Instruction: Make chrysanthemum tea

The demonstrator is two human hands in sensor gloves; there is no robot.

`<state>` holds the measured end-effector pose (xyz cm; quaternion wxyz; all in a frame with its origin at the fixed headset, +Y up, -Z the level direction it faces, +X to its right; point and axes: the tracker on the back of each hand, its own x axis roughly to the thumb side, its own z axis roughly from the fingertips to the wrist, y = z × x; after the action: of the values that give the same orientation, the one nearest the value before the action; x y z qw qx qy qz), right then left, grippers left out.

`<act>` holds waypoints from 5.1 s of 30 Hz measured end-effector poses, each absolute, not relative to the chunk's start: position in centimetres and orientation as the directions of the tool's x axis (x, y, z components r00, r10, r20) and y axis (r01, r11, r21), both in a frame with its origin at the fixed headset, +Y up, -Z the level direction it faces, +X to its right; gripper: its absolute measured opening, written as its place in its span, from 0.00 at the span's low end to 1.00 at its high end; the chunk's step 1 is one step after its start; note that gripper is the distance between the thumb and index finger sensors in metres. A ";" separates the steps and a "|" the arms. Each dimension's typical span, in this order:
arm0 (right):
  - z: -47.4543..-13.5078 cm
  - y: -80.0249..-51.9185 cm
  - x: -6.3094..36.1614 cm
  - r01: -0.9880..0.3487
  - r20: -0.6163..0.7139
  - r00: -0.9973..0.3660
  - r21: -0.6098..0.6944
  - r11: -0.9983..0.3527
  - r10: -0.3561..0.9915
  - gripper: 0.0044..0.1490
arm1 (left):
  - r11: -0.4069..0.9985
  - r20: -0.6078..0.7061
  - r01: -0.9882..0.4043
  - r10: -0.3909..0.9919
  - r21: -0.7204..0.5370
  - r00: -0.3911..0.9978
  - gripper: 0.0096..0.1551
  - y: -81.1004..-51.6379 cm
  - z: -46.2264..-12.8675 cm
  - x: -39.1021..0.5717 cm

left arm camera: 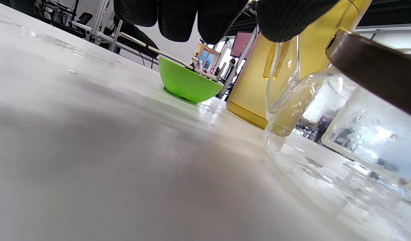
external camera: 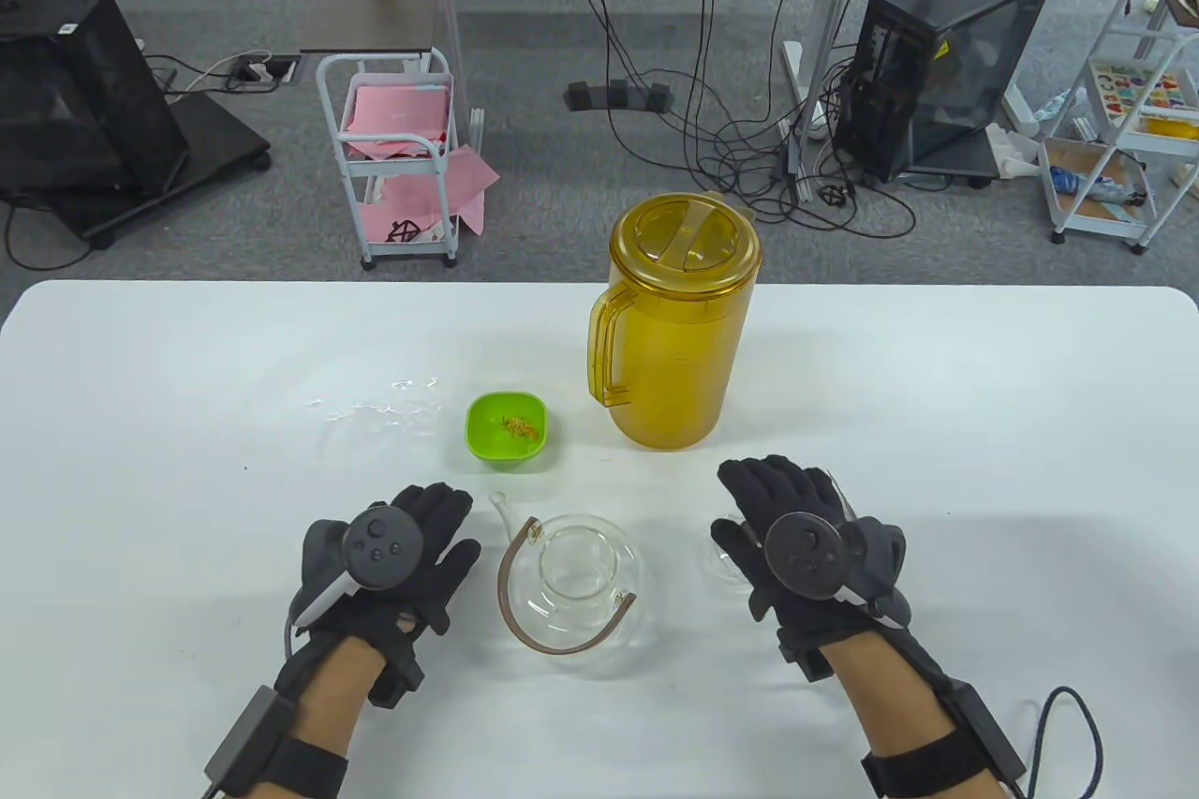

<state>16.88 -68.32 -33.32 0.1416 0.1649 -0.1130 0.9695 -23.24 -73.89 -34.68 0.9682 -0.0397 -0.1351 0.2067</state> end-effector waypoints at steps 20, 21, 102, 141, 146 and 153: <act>-32.4 -67.1 16.7 -0.361 0.408 -0.875 -0.192 -0.913 0.260 0.41 | 0.949 -0.082 -0.302 0.295 -0.094 0.952 0.25 -70.8 -45.7 -23.3; -32.4 -67.1 16.7 -0.362 0.408 -0.875 -0.193 -0.912 0.261 0.41 | 0.961 -0.089 -0.258 0.249 -0.101 0.964 0.24 -70.8 -46.2 -23.0; -38.7 -74.0 29.9 -0.290 -0.389 -0.886 0.042 -0.956 0.252 0.40 | 0.830 0.151 -0.518 0.496 0.209 0.855 0.22 -68.9 -32.9 -25.6; -35.4 -62.9 16.1 -0.364 0.155 -0.929 -0.212 -0.907 0.336 0.30 | 0.821 0.172 -0.512 0.482 0.254 0.859 0.23 -68.4 -32.8 -26.2; -34.3 -60.1 11.5 -0.322 0.319 -0.912 -0.173 -0.931 0.256 0.31 | 0.828 0.174 -0.497 0.466 0.260 0.867 0.23 -68.4 -32.7 -26.1; -31.8 -58.6 4.4 -0.178 0.507 -0.858 -0.152 -0.972 0.078 0.32 | 0.835 0.176 -0.480 0.447 0.270 0.877 0.23 -68.3 -32.5 -25.9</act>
<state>4.42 -58.55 -31.85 0.0669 0.2578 -0.0974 0.9589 -25.90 -68.28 -32.55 0.9564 0.1544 -0.0531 0.2422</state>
